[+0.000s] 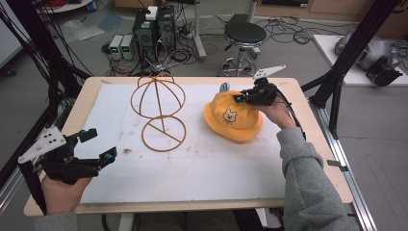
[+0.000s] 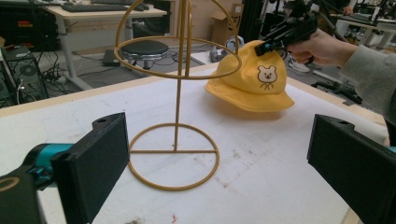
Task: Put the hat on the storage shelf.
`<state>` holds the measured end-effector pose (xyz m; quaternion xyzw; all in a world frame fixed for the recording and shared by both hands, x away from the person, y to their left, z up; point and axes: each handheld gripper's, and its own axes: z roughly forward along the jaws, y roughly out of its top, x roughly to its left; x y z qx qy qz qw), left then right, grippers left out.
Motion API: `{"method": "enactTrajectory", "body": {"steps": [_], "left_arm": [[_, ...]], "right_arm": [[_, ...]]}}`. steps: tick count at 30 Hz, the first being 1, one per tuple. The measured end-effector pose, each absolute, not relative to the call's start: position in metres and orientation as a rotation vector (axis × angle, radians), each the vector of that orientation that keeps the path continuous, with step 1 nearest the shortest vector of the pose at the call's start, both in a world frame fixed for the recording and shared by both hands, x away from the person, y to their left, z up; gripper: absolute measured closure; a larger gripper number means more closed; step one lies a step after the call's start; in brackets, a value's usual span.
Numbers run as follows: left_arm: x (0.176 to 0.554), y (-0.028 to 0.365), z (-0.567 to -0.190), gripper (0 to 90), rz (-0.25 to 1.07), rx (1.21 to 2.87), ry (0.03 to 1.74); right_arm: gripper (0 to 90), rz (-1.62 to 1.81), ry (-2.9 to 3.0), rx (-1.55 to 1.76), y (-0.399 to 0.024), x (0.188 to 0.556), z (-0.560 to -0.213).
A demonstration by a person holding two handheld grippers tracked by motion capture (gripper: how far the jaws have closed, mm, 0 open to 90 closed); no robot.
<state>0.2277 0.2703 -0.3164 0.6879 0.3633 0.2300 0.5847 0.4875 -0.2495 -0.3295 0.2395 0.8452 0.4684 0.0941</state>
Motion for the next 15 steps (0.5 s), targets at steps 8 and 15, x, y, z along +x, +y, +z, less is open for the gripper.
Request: {"method": "enactTrajectory", "body": {"steps": [8,15], "left_arm": [[0.226,0.269,-0.315,6.1,0.536,1.605,0.840],[0.226,0.268,-0.313,6.1,0.535,1.603,0.830]], "right_arm": [[76.1,1.407,2.521,0.626,-0.246,0.464,-0.302],[76.2,1.424,2.521,0.591,-0.249,0.450,-0.278]]}}
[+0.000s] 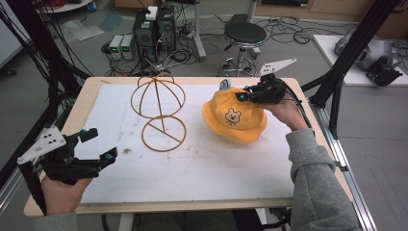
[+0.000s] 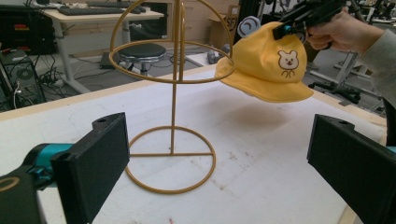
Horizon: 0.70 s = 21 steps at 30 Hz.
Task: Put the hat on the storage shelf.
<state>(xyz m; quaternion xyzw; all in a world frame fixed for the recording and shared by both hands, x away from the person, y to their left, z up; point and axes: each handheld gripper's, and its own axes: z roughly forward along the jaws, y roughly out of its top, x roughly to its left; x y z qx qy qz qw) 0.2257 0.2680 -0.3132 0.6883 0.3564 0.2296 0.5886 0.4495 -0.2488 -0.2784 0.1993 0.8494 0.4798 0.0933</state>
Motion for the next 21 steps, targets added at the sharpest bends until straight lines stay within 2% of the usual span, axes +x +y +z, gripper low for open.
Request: {"method": "enactTrajectory", "body": {"steps": [8,21], "left_arm": [[0.226,0.267,-0.314,6.1,0.532,1.605,0.832],[0.227,0.268,-0.315,6.1,0.528,1.601,0.835]], "right_arm": [[76.2,1.445,2.514,0.530,-0.250,0.438,-0.254],[76.2,1.459,2.486,0.494,-0.253,0.426,-0.233]]}}
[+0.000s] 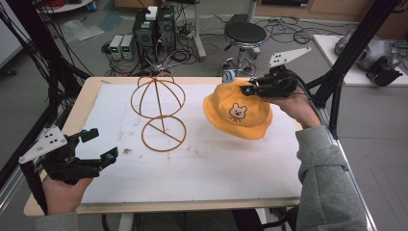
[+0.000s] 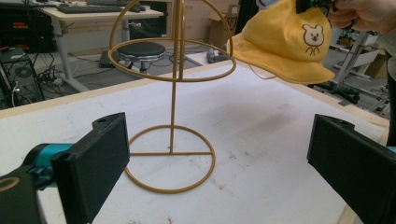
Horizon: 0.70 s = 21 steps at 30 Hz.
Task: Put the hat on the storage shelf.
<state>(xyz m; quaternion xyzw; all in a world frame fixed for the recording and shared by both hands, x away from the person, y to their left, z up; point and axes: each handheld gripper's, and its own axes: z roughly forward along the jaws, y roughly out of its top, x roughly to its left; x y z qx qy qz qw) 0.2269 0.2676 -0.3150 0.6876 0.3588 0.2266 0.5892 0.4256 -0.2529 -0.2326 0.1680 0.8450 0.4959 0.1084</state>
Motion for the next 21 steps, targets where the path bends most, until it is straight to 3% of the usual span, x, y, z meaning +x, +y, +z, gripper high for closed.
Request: {"method": "enactTrajectory", "body": {"steps": [21], "left_arm": [[0.227,0.269,-0.314,6.1,0.527,1.595,0.832]], "right_arm": [[76.3,1.476,2.433,0.444,-0.252,0.391,-0.187]]}}
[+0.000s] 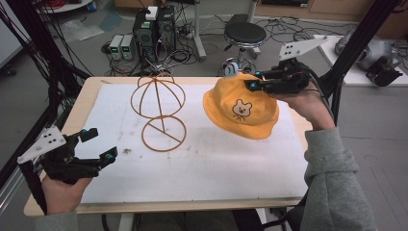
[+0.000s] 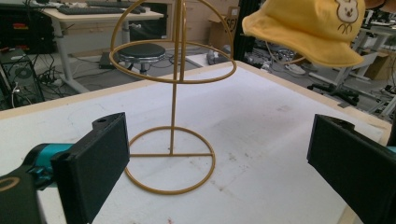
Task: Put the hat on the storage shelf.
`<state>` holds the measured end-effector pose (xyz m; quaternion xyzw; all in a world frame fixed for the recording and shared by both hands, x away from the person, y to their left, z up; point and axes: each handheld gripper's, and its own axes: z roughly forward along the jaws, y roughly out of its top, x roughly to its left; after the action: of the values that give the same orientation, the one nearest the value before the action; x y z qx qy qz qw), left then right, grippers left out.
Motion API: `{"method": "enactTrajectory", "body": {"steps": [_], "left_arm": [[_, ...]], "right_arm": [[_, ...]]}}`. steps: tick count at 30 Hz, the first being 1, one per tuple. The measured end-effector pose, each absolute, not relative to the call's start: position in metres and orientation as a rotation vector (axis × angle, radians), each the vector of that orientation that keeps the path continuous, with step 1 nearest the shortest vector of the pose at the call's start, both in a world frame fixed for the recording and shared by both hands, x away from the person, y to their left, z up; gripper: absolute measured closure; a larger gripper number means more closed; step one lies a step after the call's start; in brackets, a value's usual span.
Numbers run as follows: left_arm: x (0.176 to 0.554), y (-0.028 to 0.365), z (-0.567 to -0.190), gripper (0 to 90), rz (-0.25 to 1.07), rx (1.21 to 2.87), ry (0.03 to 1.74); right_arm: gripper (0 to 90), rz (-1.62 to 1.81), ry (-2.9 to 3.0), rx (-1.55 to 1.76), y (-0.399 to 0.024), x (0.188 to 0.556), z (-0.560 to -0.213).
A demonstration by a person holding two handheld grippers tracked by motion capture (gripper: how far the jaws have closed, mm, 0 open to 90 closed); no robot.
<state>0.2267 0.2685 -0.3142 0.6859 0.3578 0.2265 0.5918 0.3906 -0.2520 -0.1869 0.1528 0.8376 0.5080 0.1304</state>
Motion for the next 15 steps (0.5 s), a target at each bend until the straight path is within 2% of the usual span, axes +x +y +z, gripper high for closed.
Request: {"method": "enactTrajectory", "body": {"steps": [15], "left_arm": [[0.226,0.268,-0.314,6.1,0.525,1.592,0.835]], "right_arm": [[76.3,1.463,2.434,0.421,-0.249,0.382,-0.154]]}}
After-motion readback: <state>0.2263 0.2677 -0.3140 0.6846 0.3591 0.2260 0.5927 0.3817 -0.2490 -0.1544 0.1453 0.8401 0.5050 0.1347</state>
